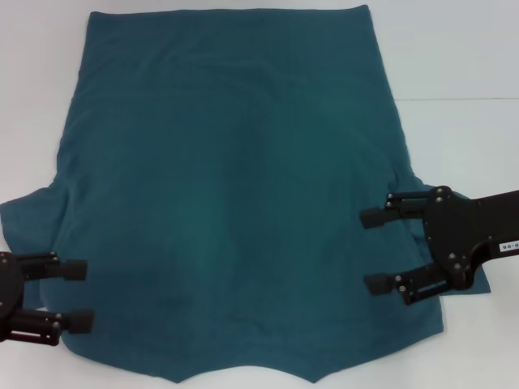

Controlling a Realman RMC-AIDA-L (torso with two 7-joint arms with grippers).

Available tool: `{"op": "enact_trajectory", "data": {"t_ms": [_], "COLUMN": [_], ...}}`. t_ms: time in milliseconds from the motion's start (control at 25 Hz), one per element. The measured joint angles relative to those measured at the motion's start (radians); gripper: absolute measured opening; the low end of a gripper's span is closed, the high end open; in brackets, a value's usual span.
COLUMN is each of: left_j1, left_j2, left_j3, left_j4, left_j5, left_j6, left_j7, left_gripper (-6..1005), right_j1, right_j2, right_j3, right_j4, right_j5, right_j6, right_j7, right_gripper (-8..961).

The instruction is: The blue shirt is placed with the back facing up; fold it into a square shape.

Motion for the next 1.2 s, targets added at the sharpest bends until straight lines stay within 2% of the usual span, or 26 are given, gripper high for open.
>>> {"op": "enact_trajectory", "data": {"t_ms": [720,920,1080,1200], "left_j1": [-0.005,0.004,-0.005,-0.008], "left_j2": [0.003,-0.001,0.008,0.004], "left_j3": [-0.003,-0.007,-0.016,-0.017], "left_j4": [0.01,0.056,0.078,0.119], "left_j5": [0.016,0.033,0.094,0.143], "left_j6": [-0.032,-0.16,-0.248,-0.323], "left_j7": [-0.009,-0.027,-0.039,-0.042], "left_gripper": [952,951,950,950], "right_j1": [0.011,0.02,0.031,0.038], "right_j2": [0.0,0.0,0.0,0.0], "right_j3": [-0.003,-0.003,-0.003,-0.003], "right_j4": [0.0,-0.001,-0.003,-0.003], "right_j5": [-0.009,-0.009,-0.011,-0.011], "right_j6": [-0.001,-0.001,-0.001,-0.001], "right_j7": [0.03,0.048,0.061,0.074], "right_gripper": [946,945,945,945]}}
